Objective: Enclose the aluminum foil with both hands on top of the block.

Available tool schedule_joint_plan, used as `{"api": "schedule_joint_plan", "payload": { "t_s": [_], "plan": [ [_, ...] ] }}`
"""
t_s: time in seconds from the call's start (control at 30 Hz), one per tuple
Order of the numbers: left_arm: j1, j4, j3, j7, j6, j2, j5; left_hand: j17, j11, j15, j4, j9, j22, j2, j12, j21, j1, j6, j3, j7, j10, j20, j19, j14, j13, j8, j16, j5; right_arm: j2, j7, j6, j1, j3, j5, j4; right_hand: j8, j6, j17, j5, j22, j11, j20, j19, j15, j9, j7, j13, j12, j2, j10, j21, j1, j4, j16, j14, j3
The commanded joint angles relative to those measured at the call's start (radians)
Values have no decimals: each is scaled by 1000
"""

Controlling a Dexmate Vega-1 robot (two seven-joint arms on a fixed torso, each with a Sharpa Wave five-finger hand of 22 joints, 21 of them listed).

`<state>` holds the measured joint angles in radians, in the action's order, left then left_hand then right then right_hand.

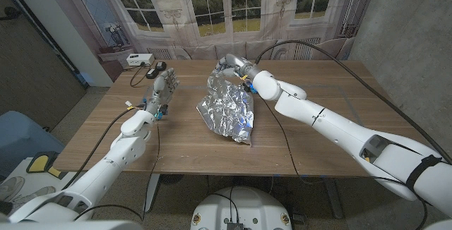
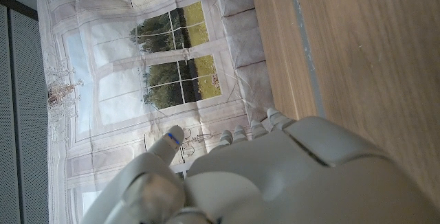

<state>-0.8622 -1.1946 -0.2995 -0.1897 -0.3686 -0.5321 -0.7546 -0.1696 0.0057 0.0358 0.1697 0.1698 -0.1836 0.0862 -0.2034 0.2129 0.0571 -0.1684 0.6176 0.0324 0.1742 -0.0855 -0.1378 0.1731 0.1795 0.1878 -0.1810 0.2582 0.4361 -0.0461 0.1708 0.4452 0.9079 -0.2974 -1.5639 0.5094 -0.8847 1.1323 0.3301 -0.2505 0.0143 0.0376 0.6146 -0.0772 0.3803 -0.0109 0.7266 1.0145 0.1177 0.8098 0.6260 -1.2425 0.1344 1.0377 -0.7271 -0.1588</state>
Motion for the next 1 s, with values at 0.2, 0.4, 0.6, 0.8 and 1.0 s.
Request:
{"api": "schedule_joint_plan", "payload": {
  "t_s": [0.2,0.4,0.6,0.8,1.0],
  "plan": [
    [41,66,-5,-26,-7,21,-4,-3,2,3,-3,5,-3,77,3,0,2,-56,4,4,94,-1,4,117,4,-6,2,4,-62,-2,-43,-32,73,-126,91,133,-77,15,11,5,5,6,-2,-80,37,-16,-23,-17,-1,12,15,-25,12,-13,-15,-10],
    [50,83,-5,-31,-9,26,-4,-3,1,2,-3,5,-3,77,3,0,2,-56,4,4,94,-1,3,117,4,-6,2,4,-73,6,-55,-40,76,-135,114,115,-65,14,0,10,13,-3,-17,-95,17,7,-39,-37,3,-11,22,-25,10,-14,0,-6],
    [60,97,-8,-37,-10,31,-3,-3,1,2,-3,5,-3,76,3,0,2,-56,4,4,95,0,4,117,4,-6,2,4,-78,26,-60,-50,75,-134,129,76,-17,-25,-19,16,19,-10,-40,-107,-12,28,-76,-75,28,-49,33,-47,13,-28,18,-12],
    [62,100,-9,-35,-12,33,-1,-3,2,2,-3,5,-3,76,3,0,2,-56,4,4,94,0,4,117,4,-6,2,4,-76,48,-50,-55,76,-134,127,16,56,-78,-33,24,19,-10,-60,-110,-46,39,-116,-116,30,-89,41,-49,12,-84,27,-23],
    [62,97,-11,-34,-10,35,1,-3,1,2,-3,5,-3,77,3,0,2,-56,4,4,94,0,4,117,4,-6,2,4,-69,79,-28,-59,77,-135,116,-86,178,-99,-49,35,15,-10,-80,-106,-95,53,-167,-172,21,-132,51,-38,10,-135,35,-40]
  ]
}}
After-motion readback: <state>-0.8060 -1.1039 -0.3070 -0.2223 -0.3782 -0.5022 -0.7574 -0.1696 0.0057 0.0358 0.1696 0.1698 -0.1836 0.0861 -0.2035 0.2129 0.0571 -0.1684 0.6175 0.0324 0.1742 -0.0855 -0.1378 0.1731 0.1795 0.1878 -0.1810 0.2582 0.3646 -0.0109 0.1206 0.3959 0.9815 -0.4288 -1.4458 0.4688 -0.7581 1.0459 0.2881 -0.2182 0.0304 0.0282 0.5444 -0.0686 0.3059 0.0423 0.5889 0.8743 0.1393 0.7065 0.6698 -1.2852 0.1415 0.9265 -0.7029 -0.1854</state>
